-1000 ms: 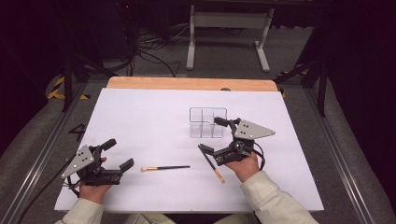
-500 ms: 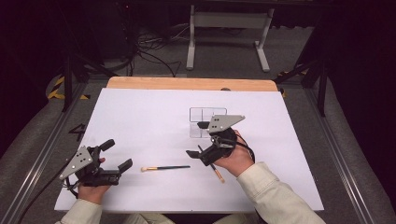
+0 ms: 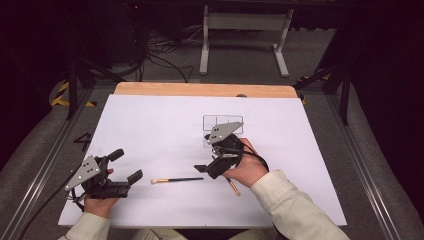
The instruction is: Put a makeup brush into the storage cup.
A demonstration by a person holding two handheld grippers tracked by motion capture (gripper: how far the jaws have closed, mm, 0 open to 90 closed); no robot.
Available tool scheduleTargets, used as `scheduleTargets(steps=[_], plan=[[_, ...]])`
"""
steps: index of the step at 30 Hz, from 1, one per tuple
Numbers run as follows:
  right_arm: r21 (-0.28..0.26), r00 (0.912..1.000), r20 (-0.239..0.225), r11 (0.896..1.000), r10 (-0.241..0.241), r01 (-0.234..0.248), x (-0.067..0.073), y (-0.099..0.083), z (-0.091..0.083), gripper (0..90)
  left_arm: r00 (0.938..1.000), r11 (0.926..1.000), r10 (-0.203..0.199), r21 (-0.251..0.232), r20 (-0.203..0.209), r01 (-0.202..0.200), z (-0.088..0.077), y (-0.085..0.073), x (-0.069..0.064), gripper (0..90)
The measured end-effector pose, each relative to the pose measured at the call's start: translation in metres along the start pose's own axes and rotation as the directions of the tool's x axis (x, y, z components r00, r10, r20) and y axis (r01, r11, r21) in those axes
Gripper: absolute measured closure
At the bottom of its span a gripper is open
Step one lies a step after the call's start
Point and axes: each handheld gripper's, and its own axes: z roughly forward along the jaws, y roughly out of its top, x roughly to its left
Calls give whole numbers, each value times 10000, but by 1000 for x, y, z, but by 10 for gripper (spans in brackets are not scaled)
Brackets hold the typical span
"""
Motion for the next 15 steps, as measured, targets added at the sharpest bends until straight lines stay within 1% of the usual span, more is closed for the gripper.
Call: scheduleTargets(steps=[5, 9, 15], plan=[[490, 9997, -90, 9985, -226, 230, 1, 4, 9, 41, 9999, 10000, -24, 11, -119, 24, -4, -1, 0, 0], [790, 9988, -348, 9962, -345, 372, 2, 7, 19, 53, 9997, 10000, -22, 77, -260, 24, -10, -2, -1, 0], [982, 9975, -592, 9942, -377, 434, 1, 11, 31, 54, 9985, 9999, -119, 5, -542, 120, -22, -5, -1, 0]])
